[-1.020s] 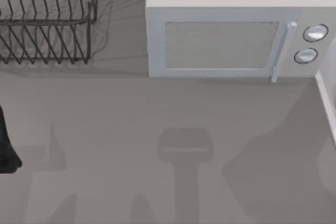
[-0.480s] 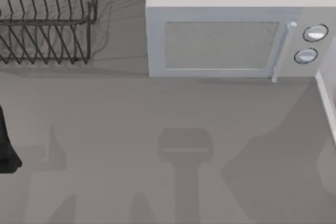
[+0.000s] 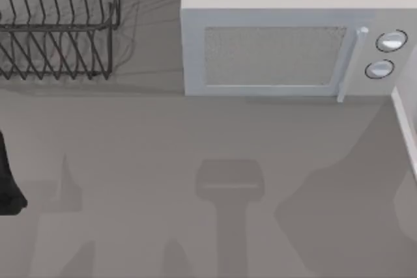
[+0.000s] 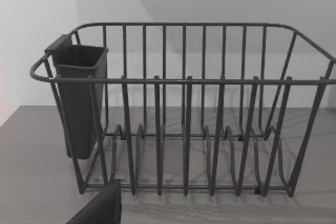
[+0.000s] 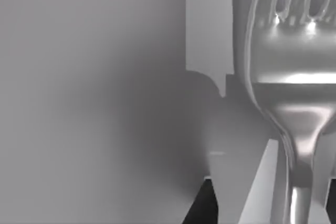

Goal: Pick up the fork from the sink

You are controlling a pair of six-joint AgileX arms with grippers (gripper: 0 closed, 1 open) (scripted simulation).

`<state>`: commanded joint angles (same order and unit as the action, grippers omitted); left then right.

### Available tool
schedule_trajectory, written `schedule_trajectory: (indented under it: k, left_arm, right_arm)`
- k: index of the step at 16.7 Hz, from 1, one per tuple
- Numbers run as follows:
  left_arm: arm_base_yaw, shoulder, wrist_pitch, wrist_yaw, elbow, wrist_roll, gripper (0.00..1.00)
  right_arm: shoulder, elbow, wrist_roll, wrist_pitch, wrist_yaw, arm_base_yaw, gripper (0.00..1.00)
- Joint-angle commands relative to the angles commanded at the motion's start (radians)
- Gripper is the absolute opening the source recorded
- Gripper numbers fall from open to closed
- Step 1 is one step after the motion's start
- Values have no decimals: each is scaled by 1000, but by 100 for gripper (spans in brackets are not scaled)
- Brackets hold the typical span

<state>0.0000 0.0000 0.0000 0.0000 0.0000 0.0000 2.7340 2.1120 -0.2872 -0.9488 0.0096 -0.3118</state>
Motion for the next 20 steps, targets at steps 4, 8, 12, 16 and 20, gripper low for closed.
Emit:
schedule_trajectory:
  k: [4, 8, 12, 16, 20]
  left_arm:
    - [0, 0, 0, 0, 0, 0, 100]
    - [0, 0, 0, 0, 0, 0, 100]
    - [0, 0, 0, 0, 0, 0, 100]
    - [0, 0, 0, 0, 0, 0, 100]
    - [0, 0, 0, 0, 0, 0, 100]
  right_arm:
    - [0, 0, 0, 0, 0, 0, 0]
    - [0, 0, 0, 0, 0, 0, 0]
    - [-45, 23, 11, -26, -12, 3, 0]
    - [-57, 166, 9, -181, -13, 2, 0]
    - [-85, 360, 8, -423, -13, 1, 0]
